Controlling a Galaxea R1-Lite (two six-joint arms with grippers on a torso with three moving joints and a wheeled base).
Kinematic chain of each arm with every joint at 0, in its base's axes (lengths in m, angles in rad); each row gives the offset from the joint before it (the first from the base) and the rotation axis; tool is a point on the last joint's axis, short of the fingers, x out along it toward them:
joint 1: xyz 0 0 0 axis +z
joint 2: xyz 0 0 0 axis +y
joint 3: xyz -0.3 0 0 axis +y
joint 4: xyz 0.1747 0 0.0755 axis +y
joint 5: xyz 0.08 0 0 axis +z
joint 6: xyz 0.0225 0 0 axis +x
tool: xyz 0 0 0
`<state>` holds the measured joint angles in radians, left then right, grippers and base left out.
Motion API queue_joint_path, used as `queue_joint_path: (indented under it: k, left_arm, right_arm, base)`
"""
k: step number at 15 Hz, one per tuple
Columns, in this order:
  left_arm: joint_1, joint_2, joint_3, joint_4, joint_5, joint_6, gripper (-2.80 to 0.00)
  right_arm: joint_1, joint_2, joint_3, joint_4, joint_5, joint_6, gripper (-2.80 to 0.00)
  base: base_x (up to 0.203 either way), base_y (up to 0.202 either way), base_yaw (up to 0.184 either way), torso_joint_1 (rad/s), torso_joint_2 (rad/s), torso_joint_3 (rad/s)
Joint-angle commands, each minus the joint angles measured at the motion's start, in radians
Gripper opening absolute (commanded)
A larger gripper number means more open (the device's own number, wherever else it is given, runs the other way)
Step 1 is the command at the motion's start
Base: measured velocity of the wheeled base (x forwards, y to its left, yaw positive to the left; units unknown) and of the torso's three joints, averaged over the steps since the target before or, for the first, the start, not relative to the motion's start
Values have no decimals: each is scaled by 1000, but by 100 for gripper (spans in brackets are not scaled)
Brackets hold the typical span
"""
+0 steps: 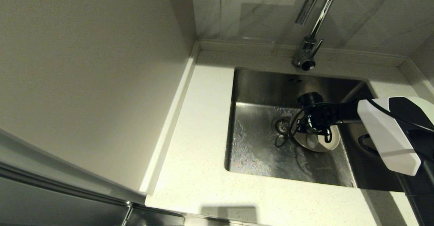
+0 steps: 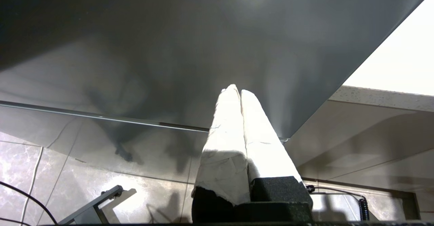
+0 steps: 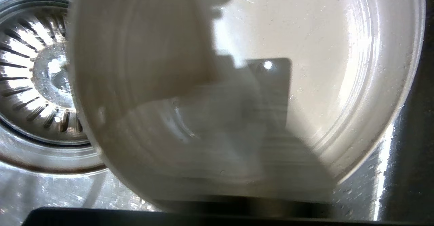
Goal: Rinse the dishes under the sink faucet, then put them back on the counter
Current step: Put a spoon back to the table from the sink
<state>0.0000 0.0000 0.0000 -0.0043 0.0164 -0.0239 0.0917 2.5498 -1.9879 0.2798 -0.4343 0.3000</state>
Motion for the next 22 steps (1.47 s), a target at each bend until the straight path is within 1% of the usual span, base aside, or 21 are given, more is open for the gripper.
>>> queue_joint_path:
  k: [1, 6, 9, 12, 13, 17, 20, 22]
  left_arm:
    - [0, -3, 0, 0, 0, -1, -280]
    - [0, -3, 0, 0, 0, -1, -280]
    - [0, -3, 0, 0, 0, -1, -280]
    - [0, -3, 0, 0, 0, -1, -280]
    - [0, -3, 0, 0, 0, -1, -280]
    - [0, -3, 0, 0, 0, -1, -280]
    - [0, -3, 0, 0, 0, -1, -280]
    - [0, -3, 0, 0, 0, -1, -280]
  right_arm:
    - [0, -13, 1, 2, -3, 2, -280]
    - [-11, -40, 0, 1, -13, 2, -280]
    - [-43, -69, 0, 1, -41, -6, -280]
    - [-64, -71, 6, 13, -99, -1, -280]
    - [-65, -70, 8, 19, -111, 4, 0]
    - [-64, -58, 11, 30, -109, 50, 0]
    - [-64, -35, 12, 38, -108, 107, 0]
    - [-64, -37, 10, 124, -109, 174, 0]
  base:
    - [0, 0, 0, 0, 0, 0]
    - [0, 0, 0, 0, 0, 0]
    - [0, 0, 0, 0, 0, 0]
    - [0, 0, 0, 0, 0, 0]
    - [0, 0, 0, 0, 0, 0]
    - [0, 0, 0, 0, 0, 0]
    - [0, 0, 0, 0, 0, 0]
    - [0, 0, 0, 0, 0, 0]
